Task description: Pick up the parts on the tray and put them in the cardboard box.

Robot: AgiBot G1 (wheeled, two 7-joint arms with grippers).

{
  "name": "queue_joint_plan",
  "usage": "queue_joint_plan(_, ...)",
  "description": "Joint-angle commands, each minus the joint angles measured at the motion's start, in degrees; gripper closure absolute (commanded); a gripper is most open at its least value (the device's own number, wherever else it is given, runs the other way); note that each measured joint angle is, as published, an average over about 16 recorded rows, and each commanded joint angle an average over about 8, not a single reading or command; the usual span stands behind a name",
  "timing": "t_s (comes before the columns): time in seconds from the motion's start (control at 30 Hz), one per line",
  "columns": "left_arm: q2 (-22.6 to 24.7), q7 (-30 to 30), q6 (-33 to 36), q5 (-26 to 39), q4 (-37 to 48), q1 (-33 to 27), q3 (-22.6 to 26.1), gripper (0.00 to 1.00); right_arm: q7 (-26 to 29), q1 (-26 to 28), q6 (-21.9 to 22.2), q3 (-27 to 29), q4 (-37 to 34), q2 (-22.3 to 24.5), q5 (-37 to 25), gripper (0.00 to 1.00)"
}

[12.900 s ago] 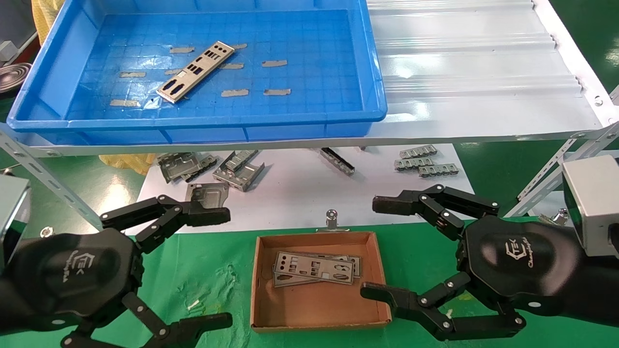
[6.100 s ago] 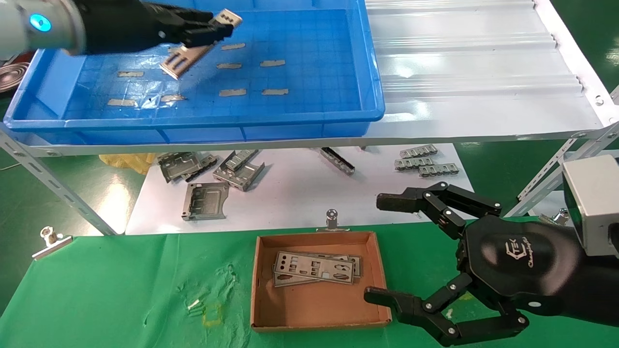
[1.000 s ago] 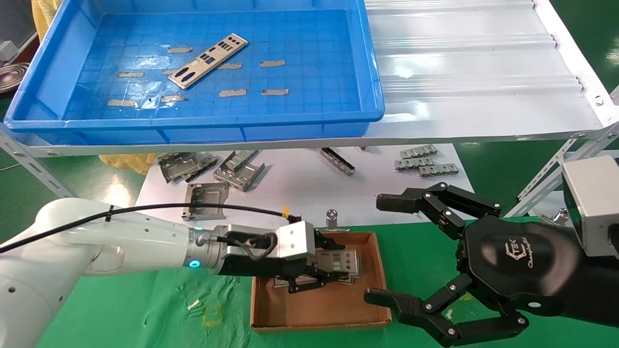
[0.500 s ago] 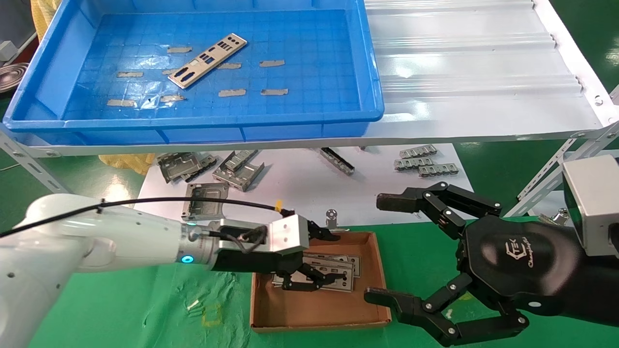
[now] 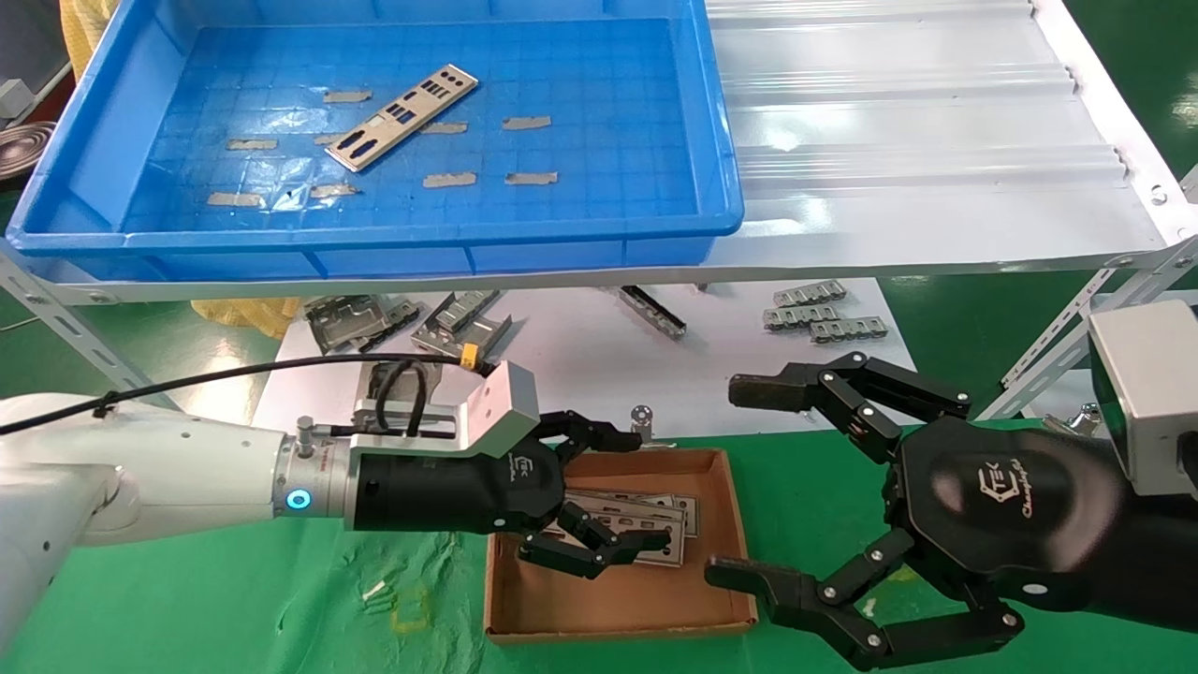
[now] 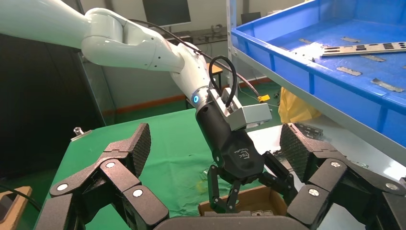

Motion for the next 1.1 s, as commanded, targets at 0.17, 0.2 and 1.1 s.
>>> queue_joint_plan(0.17, -0.49, -0.13, -0.20, -0.19, -1.08, 0.39, -0.24, 0.00, 0.00, 0.00, 0.00, 0.00, 0.00, 0.00, 0.00, 0.00)
queue_joint_plan(0.2, -0.81, -0.35, -0.28, -0.33, -1.71, 0.62, -0.42, 0.00, 0.00, 0.00, 0.00, 0.00, 0.00, 0.00, 0.00, 0.00)
queue_joint_plan(1.1, -17.38, -13.50, -0.87, -9.38, -30.58, 12.18, -10.80, 0.00, 0.00, 0.00, 0.00, 0.00, 0.00, 0.00, 0.00, 0.00)
